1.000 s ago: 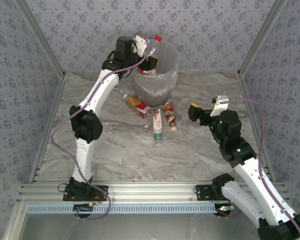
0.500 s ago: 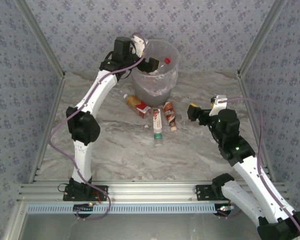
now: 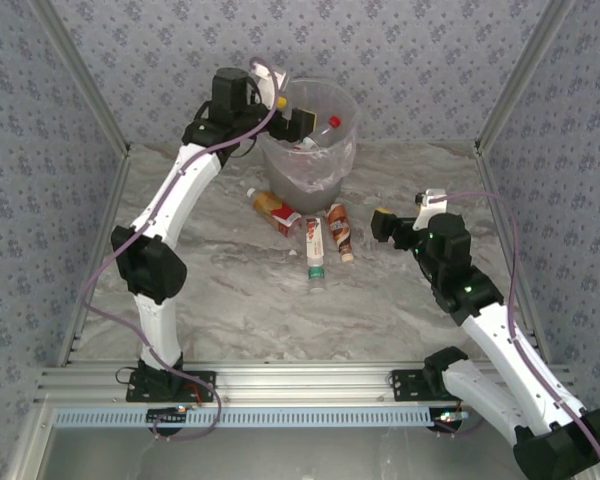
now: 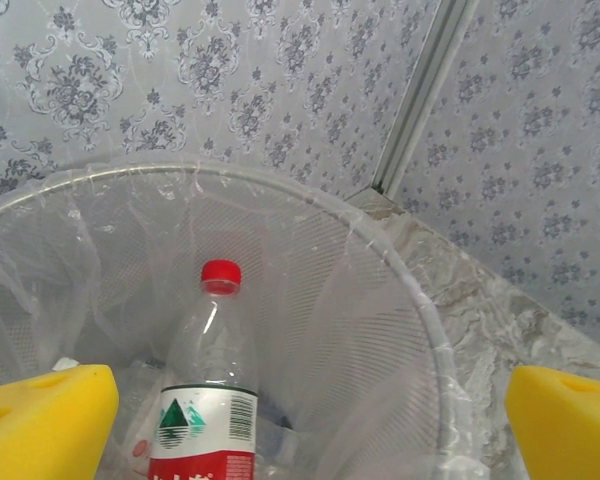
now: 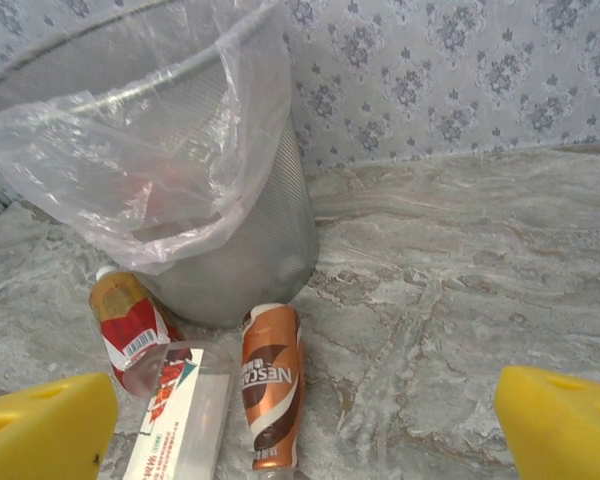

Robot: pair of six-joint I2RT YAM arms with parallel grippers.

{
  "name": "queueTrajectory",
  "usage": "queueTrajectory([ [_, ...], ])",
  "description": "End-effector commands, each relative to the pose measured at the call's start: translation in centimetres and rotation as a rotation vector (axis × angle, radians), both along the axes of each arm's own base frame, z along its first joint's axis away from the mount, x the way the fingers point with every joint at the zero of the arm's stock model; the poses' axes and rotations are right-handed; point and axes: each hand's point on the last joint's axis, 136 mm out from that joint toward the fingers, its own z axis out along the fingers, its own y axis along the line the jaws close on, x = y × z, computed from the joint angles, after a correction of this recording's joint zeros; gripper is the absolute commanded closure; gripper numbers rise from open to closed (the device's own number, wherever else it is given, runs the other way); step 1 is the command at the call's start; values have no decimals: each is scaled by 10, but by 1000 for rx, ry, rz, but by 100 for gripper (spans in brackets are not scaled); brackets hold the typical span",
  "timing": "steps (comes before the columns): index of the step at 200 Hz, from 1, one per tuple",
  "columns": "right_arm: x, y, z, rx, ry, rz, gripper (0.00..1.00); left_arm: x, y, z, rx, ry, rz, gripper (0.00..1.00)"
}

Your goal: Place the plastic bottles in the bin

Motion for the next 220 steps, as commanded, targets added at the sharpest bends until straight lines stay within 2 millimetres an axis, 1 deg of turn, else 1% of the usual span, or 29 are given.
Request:
queueTrajectory([
  [1, 2, -4, -1, 4, 29, -29, 1, -22, 3, 32, -62, -21, -21, 1],
  [37, 10, -1, -28, 1, 108, -41, 1, -43, 16, 44, -76, -18, 7, 1],
  [61, 16, 1, -43, 21, 147, -55, 1, -50, 29, 48, -73, -22, 63, 1],
  [65, 18, 2, -46, 25, 155, -57, 1, -50, 31, 53, -79, -34, 73, 0],
  [66, 18, 2, -47, 26, 157, -59, 1, -50, 31, 48, -74, -25, 77, 0],
  [69, 19, 2, -48, 30, 161, -61, 1, -50, 32, 44, -71, -18, 83, 1],
  [95, 27, 4, -60, 51, 193, -85, 1, -49, 47, 41, -119, -36, 174, 1],
  [123, 31, 2, -71, 59, 227, -121, 2, -56, 61, 34, -193, -53, 243, 1],
  [139, 32, 1, -77, 56, 241, -133, 2, -59, 68, 25, -213, -31, 278, 1],
  [156, 33, -3, -83, 47, 262, -156, 2, -62, 78, 9, -220, 13, 333, 1],
  [170, 33, -5, -91, 45, 284, -176, 2, -63, 93, -8, -235, 63, 422, 1],
  [186, 35, -4, -99, 50, 305, -180, 1, -67, 112, -29, -245, 119, 520, 1],
  [220, 36, 3, -114, 64, 348, -169, 2, -84, 142, -64, -218, 159, 643, 0],
])
